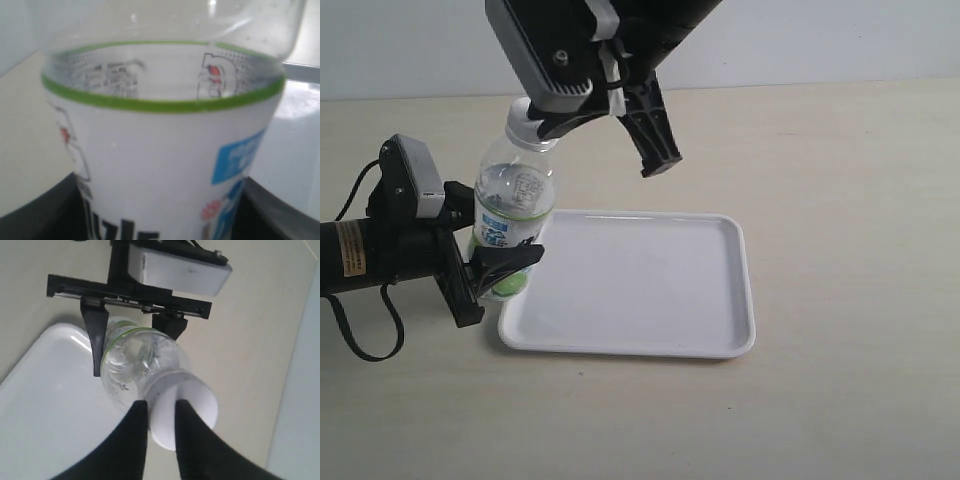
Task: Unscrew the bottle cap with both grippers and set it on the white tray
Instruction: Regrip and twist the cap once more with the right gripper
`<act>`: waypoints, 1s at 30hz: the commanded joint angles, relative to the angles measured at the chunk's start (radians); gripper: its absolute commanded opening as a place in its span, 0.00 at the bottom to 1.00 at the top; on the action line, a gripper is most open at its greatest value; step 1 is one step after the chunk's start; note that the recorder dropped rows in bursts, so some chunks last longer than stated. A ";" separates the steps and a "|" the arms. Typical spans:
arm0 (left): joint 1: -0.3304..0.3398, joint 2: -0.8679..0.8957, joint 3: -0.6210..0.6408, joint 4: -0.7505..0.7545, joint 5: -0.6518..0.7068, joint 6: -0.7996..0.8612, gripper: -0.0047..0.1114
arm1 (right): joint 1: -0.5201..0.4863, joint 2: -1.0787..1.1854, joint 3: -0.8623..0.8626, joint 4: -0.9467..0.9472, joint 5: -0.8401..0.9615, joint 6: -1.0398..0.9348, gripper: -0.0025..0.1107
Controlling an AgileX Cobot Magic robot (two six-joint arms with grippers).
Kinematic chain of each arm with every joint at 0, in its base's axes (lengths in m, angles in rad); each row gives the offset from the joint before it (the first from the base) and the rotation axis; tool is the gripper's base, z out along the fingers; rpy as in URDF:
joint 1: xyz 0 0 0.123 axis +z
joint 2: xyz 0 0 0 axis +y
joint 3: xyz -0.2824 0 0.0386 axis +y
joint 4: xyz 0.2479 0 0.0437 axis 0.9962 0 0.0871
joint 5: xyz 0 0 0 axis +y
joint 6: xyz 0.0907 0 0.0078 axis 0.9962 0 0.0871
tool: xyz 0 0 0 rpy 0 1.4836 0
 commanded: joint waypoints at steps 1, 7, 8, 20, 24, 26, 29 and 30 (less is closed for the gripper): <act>-0.006 -0.007 0.004 0.013 -0.073 0.010 0.04 | -0.004 -0.007 -0.007 0.005 -0.032 0.281 0.40; -0.006 -0.007 0.004 0.011 -0.073 0.010 0.04 | -0.004 -0.031 -0.007 0.005 -0.032 0.700 0.61; -0.006 -0.007 0.004 0.011 -0.073 0.010 0.04 | -0.004 -0.033 -0.007 0.005 -0.032 0.749 0.61; -0.006 -0.007 0.004 0.007 -0.077 0.010 0.04 | -0.004 -0.027 -0.007 0.005 -0.032 1.109 0.61; -0.006 -0.007 0.004 0.007 -0.077 0.010 0.04 | -0.004 -0.025 -0.007 0.020 -0.032 1.109 0.61; -0.006 -0.007 0.004 0.007 -0.077 0.010 0.04 | -0.004 -0.023 -0.007 0.027 -0.032 1.109 0.61; -0.006 -0.007 0.004 0.007 -0.077 0.010 0.04 | -0.004 -0.016 -0.007 0.027 -0.033 1.109 0.61; -0.006 -0.007 0.004 0.007 -0.077 0.010 0.04 | -0.004 -0.014 -0.007 0.027 -0.033 1.109 0.61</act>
